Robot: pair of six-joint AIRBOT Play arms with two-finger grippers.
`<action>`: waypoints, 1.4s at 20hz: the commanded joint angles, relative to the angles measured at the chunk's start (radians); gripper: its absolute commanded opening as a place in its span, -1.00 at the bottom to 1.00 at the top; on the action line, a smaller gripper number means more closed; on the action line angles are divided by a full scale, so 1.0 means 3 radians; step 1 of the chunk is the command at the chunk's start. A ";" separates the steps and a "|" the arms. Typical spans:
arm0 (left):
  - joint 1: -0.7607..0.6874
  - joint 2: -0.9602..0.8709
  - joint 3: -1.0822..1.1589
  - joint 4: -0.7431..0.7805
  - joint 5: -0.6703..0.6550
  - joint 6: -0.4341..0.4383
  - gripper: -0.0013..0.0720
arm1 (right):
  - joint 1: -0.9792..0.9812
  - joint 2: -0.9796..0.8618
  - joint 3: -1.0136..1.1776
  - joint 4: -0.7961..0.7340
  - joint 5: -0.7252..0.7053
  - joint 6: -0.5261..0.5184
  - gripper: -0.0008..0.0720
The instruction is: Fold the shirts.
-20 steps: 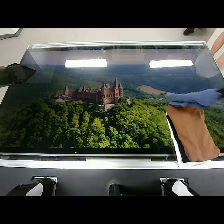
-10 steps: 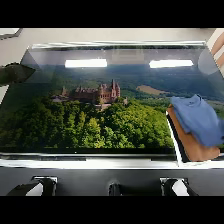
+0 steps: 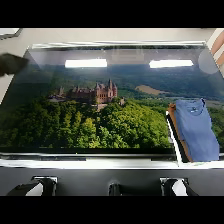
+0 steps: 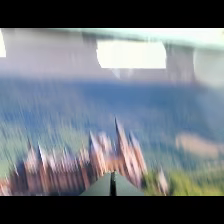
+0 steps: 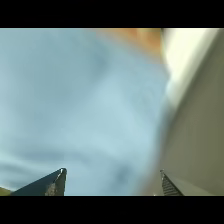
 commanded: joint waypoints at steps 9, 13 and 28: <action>-0.0367 -0.1144 -0.0295 0.1883 -0.1462 -0.1080 0.98 | 0.2937 -0.0935 0.0888 0.0309 -0.0411 0.0266 0.87; -0.0505 -0.0586 -0.1319 0.1761 -0.0651 -0.1074 0.97 | 0.3267 -0.1242 0.0881 0.0323 -0.0202 0.0106 0.88; -0.0551 -0.0549 -0.1366 0.1761 -0.0593 -0.1073 0.97 | 0.3300 -0.1242 0.0881 0.0355 -0.0298 0.0106 0.88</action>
